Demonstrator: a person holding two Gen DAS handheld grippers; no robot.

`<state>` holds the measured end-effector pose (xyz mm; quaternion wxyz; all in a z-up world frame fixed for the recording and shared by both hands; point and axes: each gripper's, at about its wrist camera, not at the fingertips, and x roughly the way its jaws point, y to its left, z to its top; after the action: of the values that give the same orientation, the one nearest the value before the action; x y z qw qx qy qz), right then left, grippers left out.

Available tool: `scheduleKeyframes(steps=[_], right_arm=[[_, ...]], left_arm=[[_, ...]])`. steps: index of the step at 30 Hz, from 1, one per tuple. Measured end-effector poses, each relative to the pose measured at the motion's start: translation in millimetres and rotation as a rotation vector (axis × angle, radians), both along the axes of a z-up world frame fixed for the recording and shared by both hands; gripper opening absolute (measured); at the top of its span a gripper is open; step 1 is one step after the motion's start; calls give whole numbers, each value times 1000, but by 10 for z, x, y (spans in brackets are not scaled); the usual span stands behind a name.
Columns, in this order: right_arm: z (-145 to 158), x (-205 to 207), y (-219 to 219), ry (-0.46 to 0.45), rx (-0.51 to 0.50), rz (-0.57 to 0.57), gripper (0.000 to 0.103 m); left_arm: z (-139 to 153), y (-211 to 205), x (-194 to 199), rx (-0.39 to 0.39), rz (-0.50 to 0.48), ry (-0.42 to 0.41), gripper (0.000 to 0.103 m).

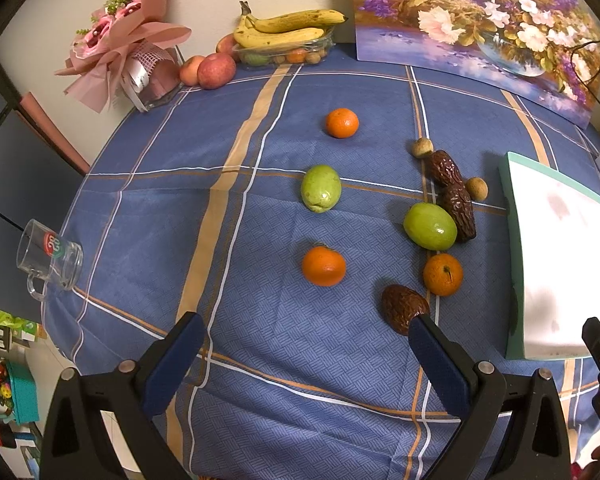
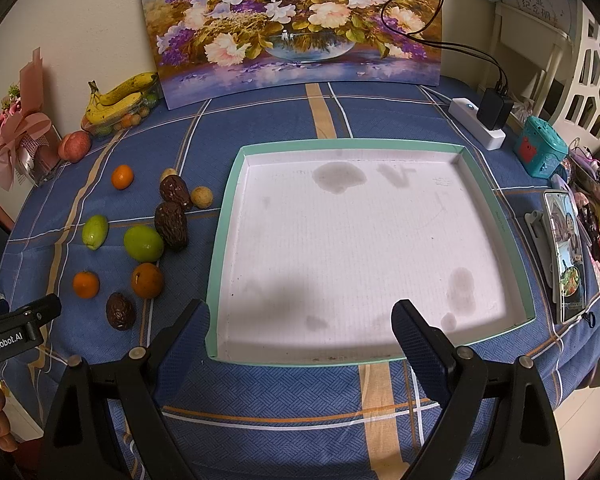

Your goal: Organize fruits

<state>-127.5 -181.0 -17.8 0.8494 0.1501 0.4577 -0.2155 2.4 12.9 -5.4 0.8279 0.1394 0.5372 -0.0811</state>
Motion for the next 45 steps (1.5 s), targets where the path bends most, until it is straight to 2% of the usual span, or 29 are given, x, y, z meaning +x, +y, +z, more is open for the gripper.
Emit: scheduleKeyframes(steps=[16, 27, 32, 37, 42, 45], right_arm=[[4, -1, -4, 0, 0, 0, 93], [20, 18, 2, -2, 6, 1, 93], [55, 46, 18, -50, 13, 22, 93], [113, 180, 54, -94, 32, 48, 93], [188, 318, 108, -138, 23, 73, 93], [210, 440, 123, -153, 55, 94, 93]], left_arm=[[25, 14, 0, -19, 9, -10, 103], [116, 59, 69, -115, 23, -42, 103], [194, 111, 161, -179, 30, -110, 103], [213, 210, 310, -241, 63, -106, 103], [240, 241, 396, -241, 83, -137, 103], [250, 212, 448, -248, 81, -119, 103]])
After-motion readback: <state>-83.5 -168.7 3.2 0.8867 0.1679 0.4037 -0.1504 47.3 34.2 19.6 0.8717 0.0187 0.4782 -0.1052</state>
